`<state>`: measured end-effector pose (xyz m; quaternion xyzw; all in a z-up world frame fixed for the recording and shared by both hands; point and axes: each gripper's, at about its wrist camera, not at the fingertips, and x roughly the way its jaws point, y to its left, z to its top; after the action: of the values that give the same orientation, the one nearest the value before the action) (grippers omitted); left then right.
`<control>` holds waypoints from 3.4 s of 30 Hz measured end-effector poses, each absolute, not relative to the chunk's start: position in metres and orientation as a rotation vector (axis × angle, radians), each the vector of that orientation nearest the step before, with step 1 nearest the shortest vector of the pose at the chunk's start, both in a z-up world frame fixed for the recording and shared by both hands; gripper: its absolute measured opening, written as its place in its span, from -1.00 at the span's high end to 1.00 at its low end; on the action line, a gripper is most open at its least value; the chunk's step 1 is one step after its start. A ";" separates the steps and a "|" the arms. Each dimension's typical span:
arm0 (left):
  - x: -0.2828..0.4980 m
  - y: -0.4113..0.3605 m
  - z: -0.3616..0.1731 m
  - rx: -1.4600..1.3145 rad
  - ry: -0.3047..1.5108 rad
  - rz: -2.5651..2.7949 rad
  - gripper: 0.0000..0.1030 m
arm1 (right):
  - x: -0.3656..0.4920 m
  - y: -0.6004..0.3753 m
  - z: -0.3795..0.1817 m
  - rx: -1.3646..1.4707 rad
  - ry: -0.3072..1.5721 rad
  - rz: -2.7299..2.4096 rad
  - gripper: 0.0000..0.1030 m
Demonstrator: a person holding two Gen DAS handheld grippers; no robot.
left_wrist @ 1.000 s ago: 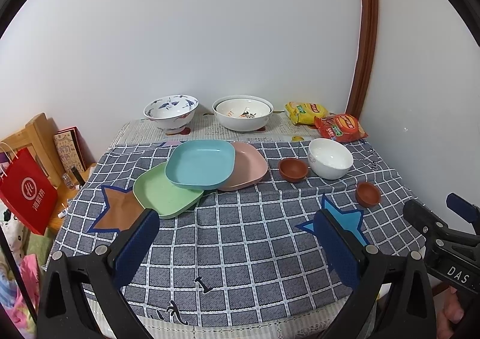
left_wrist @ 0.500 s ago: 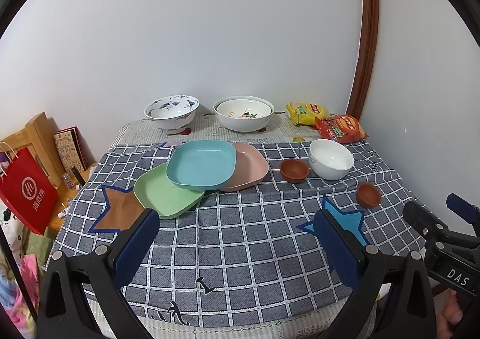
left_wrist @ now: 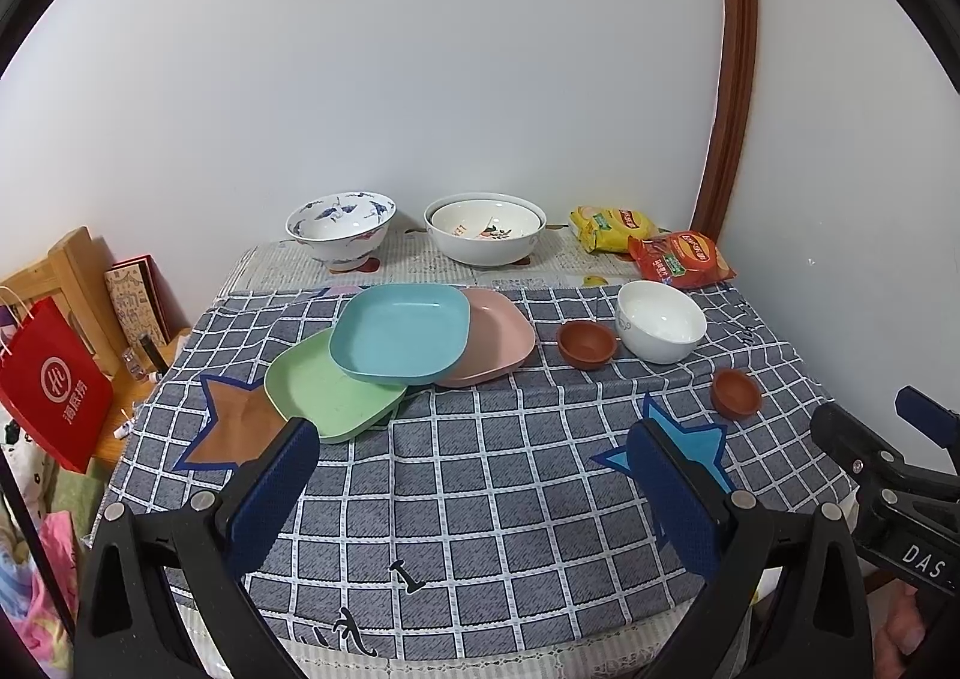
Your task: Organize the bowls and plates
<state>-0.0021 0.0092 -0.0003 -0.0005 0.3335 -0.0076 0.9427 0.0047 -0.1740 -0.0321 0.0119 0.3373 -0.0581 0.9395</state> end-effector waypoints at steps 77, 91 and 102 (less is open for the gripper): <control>0.229 0.138 -0.112 -0.092 0.933 0.035 -0.06 | 0.253 -0.050 -0.141 0.073 0.930 0.179 -0.22; 0.257 0.141 -0.136 -0.119 0.988 0.004 0.26 | 0.284 -0.034 -0.171 0.061 0.987 0.188 0.09; 0.255 0.138 -0.133 -0.137 0.994 -0.020 0.81 | 0.298 -0.026 -0.187 0.051 1.032 0.222 0.87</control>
<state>0.2553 0.1384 -0.1334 -0.0657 0.4762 -0.0094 0.8768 0.2975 -0.0260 -0.1874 0.0245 0.4923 0.1060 0.8636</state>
